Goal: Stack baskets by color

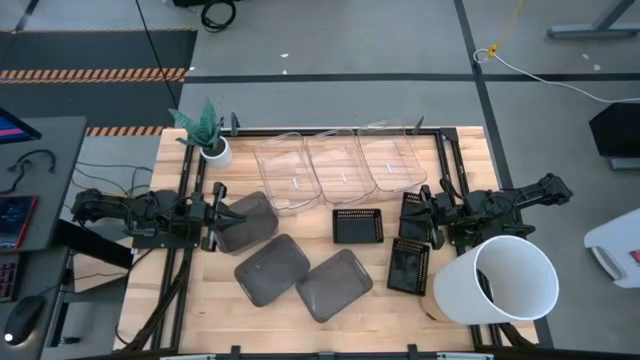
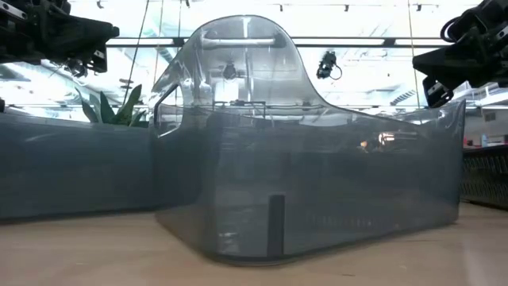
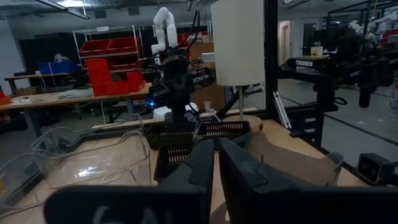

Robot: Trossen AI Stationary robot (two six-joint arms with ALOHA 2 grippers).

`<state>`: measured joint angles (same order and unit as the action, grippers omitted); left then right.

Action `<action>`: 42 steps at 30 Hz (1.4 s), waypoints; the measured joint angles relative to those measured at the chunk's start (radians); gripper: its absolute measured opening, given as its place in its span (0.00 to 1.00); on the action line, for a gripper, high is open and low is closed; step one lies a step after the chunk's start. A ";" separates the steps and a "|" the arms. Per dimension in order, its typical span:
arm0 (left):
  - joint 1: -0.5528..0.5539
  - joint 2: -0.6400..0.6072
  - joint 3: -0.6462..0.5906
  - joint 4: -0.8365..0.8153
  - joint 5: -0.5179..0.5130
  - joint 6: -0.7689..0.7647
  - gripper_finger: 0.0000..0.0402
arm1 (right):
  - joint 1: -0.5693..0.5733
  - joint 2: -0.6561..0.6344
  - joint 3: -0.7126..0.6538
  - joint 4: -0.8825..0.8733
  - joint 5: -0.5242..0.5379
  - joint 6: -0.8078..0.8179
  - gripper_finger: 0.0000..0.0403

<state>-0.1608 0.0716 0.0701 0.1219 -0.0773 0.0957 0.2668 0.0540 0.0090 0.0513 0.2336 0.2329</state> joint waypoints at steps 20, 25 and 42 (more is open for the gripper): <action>0.000 0.000 0.000 0.000 0.000 0.000 0.06 | 0.000 0.000 0.000 0.000 0.000 0.000 0.05; 0.000 0.000 0.000 0.000 0.000 0.000 0.07 | 0.000 0.000 0.000 0.000 0.000 0.000 0.05; 0.000 0.000 0.000 0.000 0.000 0.000 0.07 | -0.002 0.000 0.000 0.153 0.043 -0.057 0.05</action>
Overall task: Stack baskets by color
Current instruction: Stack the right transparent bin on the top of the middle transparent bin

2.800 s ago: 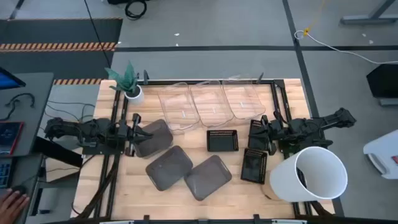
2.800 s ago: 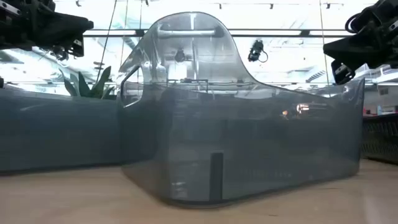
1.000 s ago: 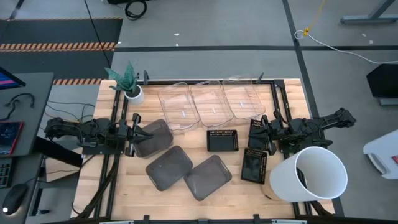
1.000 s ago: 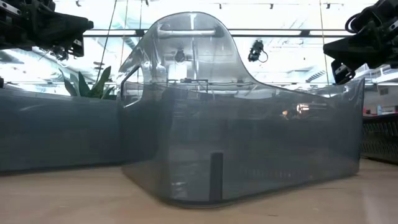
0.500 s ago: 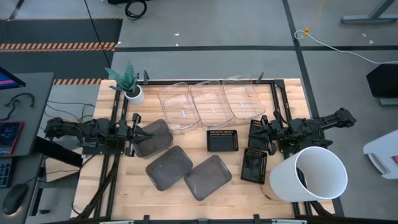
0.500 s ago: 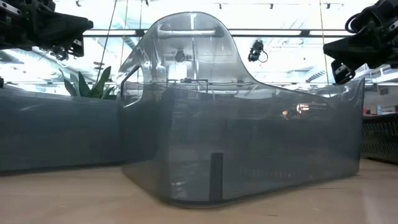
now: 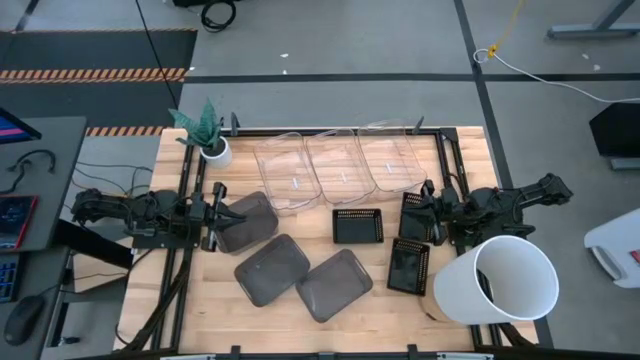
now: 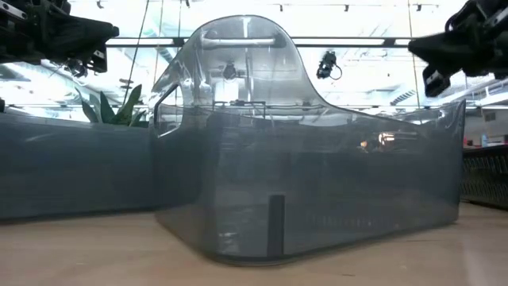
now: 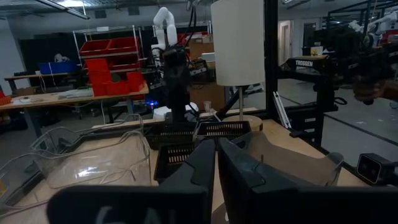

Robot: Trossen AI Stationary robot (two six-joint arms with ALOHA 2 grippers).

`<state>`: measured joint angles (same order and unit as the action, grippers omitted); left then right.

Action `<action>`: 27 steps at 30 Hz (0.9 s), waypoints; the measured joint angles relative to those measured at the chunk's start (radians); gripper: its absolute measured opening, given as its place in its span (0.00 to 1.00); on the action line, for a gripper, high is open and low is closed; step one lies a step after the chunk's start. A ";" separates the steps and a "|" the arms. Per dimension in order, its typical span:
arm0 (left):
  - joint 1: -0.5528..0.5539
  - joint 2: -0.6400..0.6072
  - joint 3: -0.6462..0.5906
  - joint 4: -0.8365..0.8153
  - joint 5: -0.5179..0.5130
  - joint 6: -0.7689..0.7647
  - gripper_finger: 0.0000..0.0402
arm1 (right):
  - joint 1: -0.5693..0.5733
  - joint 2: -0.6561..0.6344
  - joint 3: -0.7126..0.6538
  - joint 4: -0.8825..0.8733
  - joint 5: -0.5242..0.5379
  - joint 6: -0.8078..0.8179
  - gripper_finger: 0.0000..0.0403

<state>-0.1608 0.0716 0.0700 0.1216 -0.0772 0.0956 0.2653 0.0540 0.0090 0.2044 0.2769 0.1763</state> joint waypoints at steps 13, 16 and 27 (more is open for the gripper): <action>0.000 0.000 0.000 0.000 0.000 0.000 0.07 | -0.019 0.046 0.001 0.226 0.175 0.002 0.04; 0.000 0.000 0.000 0.000 0.000 0.000 0.06 | -0.056 0.089 0.034 0.180 0.226 -0.016 0.02; 0.000 0.000 0.000 0.000 0.000 0.000 0.09 | -0.270 0.353 0.306 -0.408 0.141 0.184 0.02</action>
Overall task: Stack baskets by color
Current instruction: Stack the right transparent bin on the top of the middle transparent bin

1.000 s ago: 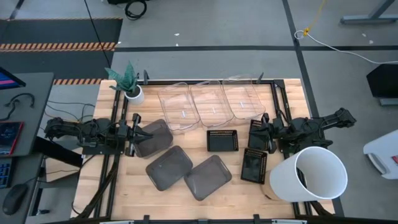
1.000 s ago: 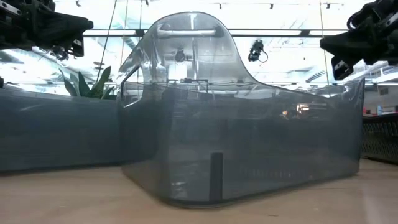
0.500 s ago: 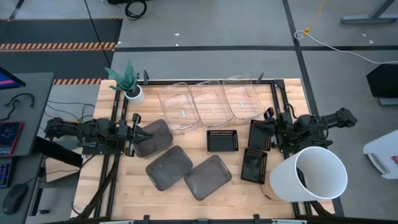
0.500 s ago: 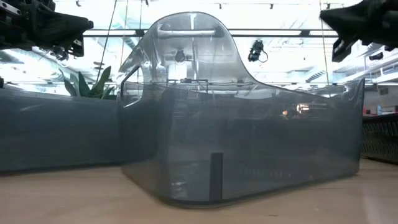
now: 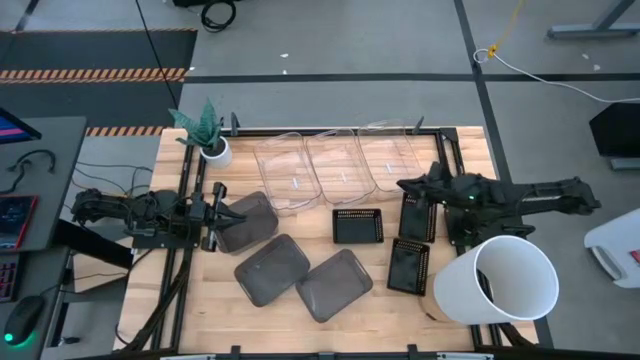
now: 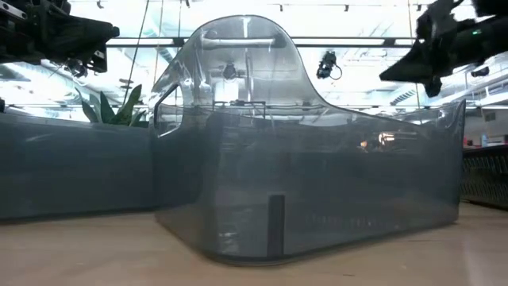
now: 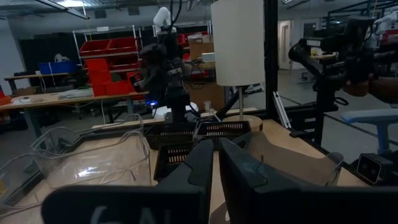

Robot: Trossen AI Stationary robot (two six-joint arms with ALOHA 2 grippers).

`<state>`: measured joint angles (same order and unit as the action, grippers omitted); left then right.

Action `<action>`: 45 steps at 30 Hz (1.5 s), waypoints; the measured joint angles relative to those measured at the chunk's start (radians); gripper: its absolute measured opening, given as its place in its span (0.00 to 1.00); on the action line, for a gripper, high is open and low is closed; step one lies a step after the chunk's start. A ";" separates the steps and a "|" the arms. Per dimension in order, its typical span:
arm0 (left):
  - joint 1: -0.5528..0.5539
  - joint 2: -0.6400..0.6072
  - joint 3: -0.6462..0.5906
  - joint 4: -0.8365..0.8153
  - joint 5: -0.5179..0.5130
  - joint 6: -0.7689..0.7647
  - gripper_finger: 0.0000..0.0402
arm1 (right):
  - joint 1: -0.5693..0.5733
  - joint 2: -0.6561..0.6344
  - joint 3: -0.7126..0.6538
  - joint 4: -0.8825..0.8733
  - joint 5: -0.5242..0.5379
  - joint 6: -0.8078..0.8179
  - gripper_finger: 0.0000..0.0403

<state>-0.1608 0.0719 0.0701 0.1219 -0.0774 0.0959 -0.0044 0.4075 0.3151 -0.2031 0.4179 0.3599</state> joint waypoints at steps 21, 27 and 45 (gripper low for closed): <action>0.000 0.000 0.000 0.000 0.000 0.000 0.07 | -0.091 0.617 0.486 -0.611 -0.153 -0.139 0.40; 0.000 0.000 0.000 0.000 0.000 0.000 0.08 | -0.158 0.750 0.601 -0.762 -0.132 -0.323 0.48; 0.000 0.000 0.000 0.000 0.000 0.000 0.07 | -0.246 0.988 0.616 -0.806 -0.158 -0.658 0.46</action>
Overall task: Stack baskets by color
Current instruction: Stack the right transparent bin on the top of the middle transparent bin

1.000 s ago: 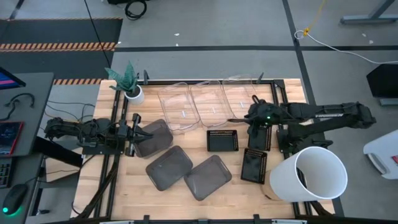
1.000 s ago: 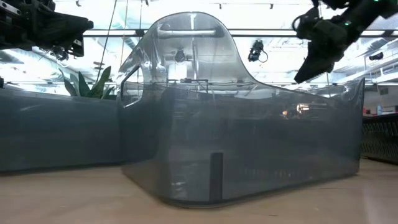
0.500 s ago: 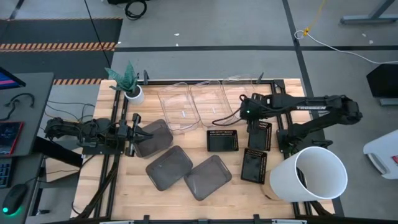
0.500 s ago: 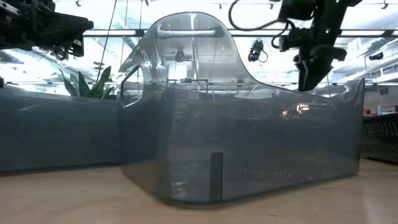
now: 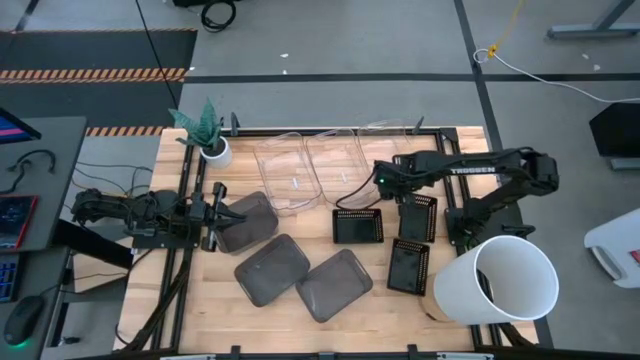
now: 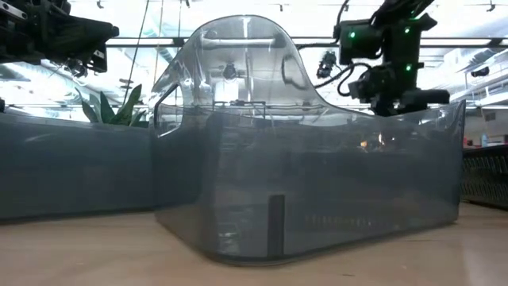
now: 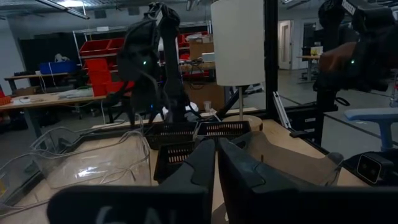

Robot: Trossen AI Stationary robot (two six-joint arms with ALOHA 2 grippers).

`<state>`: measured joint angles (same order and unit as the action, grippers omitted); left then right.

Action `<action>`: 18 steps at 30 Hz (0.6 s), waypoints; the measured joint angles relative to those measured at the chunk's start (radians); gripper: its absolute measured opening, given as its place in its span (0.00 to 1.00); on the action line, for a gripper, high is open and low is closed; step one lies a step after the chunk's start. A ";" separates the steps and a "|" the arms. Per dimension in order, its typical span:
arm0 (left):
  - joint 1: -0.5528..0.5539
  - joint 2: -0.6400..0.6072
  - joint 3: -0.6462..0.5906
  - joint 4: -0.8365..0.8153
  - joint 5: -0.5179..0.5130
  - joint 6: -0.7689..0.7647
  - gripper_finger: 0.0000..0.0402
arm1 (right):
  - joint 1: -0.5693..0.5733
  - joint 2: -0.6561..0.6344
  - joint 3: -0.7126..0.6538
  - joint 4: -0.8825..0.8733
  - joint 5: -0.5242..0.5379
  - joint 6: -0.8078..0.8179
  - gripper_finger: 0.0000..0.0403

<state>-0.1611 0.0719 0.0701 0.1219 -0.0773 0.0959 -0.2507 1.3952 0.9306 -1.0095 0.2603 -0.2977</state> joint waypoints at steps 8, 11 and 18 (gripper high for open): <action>0.000 0.000 0.000 0.000 0.000 0.000 0.08 | -0.023 0.055 0.000 0.013 -0.004 0.005 0.30; 0.000 0.000 0.000 -0.001 0.000 0.000 0.07 | -0.026 0.068 0.000 0.014 -0.014 0.000 0.21; 0.000 0.000 0.000 0.000 0.000 0.000 0.07 | -0.029 0.076 -0.001 0.015 -0.026 -0.016 0.02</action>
<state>-0.1608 0.0717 0.0702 0.1219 -0.0774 0.0959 -0.2794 1.4717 0.9298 -0.9948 0.2342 -0.3135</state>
